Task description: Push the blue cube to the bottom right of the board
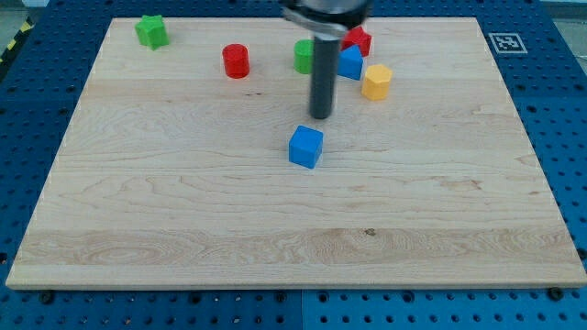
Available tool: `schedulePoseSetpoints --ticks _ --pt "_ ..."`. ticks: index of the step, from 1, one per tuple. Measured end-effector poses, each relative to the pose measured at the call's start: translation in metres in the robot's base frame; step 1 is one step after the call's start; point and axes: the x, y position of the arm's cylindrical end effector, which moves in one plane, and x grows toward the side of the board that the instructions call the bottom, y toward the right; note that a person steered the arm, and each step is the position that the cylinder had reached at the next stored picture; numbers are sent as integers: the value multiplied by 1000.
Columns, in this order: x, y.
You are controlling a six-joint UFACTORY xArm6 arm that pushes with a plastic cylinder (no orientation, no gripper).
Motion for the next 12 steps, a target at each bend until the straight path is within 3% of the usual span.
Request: schedulePoseSetpoints --ticks 1,2,3,4,6,7,8,9,10,11,12 --pt "18 -50" --pt "52 -10" --pt "75 86" --pt "80 130" --pt "90 38" --pt "127 68" --pt "133 143" --pt "137 130" --pt "133 74" --pt "91 69" --pt "82 123"
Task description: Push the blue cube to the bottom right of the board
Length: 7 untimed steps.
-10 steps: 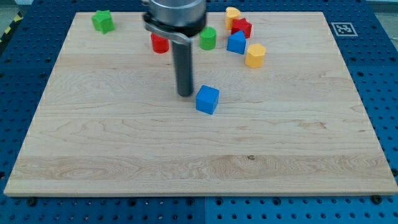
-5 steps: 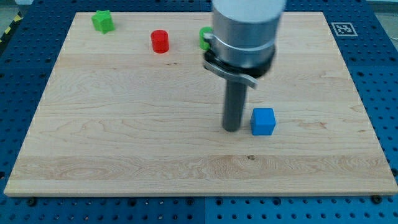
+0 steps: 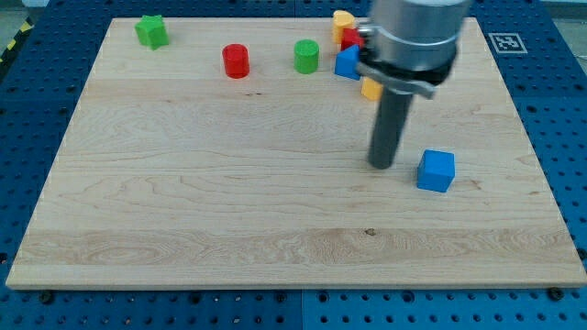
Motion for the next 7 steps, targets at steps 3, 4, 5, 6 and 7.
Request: schedulePoseSetpoints --ticks 3,4,5,6,7 --pt "70 57" --pt "62 28" --pt "31 27" --pt "7 42" --pt "8 75"
